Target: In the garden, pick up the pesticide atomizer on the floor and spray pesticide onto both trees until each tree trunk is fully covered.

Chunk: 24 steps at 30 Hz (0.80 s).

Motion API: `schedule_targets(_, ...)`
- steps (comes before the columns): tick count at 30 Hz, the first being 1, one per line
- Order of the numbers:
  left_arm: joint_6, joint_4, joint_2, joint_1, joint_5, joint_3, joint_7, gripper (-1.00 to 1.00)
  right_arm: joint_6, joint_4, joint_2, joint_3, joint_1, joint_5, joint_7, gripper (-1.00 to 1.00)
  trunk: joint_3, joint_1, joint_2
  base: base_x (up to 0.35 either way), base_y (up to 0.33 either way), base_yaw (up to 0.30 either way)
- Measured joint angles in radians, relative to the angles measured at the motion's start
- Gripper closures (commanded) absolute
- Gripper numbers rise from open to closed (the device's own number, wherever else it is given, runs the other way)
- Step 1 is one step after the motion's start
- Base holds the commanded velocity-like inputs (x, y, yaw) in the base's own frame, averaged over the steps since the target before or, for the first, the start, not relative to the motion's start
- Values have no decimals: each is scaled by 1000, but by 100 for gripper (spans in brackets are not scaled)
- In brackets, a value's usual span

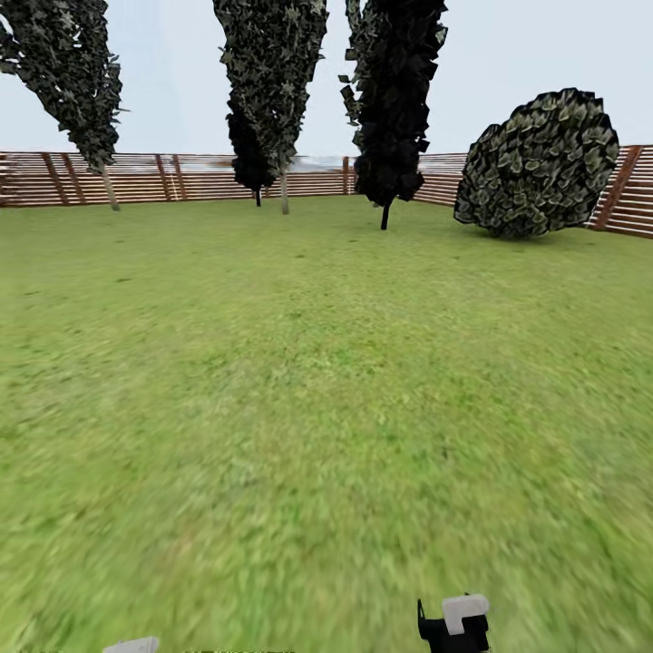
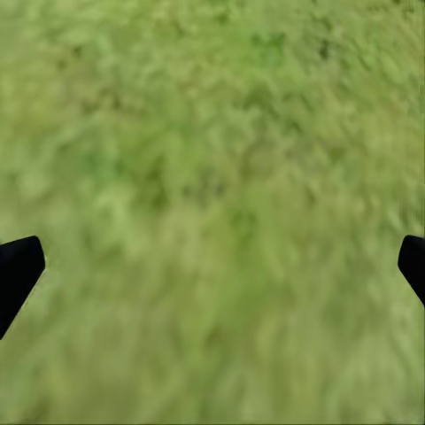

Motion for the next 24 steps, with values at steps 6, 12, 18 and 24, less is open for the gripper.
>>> schedule_targets(6,-2,0,3,0,-1,0,0,100,0,0,0,0,0,0,0,-100,0,0,0,0,0,280)
schedule_targets(12,0,0,1,0,-3,0,-1,100,0,0,0,0,0,0,0,-100,0,0,0,0,0,279)
schedule_targets(18,0,1,1,0,-4,0,0,100,0,0,0,0,0,0,0,-100,0,0,0,0,0,279)
schedule_targets(24,0,1,1,0,-4,0,1,100,0,0,0,0,0,0,0,-100,0,0,0,0,0,279)
